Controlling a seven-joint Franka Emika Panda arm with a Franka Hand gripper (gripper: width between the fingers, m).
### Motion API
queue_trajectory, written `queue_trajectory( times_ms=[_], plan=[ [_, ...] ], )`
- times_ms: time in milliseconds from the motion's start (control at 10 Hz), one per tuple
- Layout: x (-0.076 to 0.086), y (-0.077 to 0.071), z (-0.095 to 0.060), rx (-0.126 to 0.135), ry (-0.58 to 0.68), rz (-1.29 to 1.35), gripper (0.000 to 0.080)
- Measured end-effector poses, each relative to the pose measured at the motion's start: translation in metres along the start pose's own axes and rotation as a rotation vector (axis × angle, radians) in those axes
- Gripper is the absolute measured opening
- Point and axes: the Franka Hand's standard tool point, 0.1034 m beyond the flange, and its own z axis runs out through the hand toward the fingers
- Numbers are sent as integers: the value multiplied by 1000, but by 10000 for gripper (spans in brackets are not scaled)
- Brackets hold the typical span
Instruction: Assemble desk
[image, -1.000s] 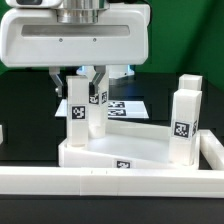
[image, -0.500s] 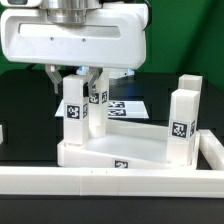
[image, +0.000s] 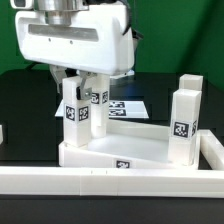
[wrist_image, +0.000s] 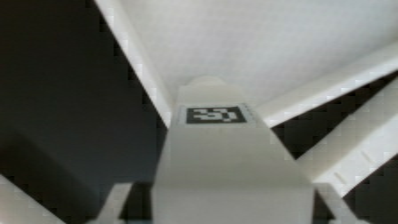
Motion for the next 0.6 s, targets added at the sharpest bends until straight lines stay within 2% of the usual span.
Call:
queue_trajectory(
  times_ms=[100, 200, 600],
  plan=[
    [0, 0, 0, 4, -1, 82, 291],
    [1, 1, 0, 19, -10, 175, 291],
    [3, 2, 0, 12, -20, 410, 291]
  ],
)
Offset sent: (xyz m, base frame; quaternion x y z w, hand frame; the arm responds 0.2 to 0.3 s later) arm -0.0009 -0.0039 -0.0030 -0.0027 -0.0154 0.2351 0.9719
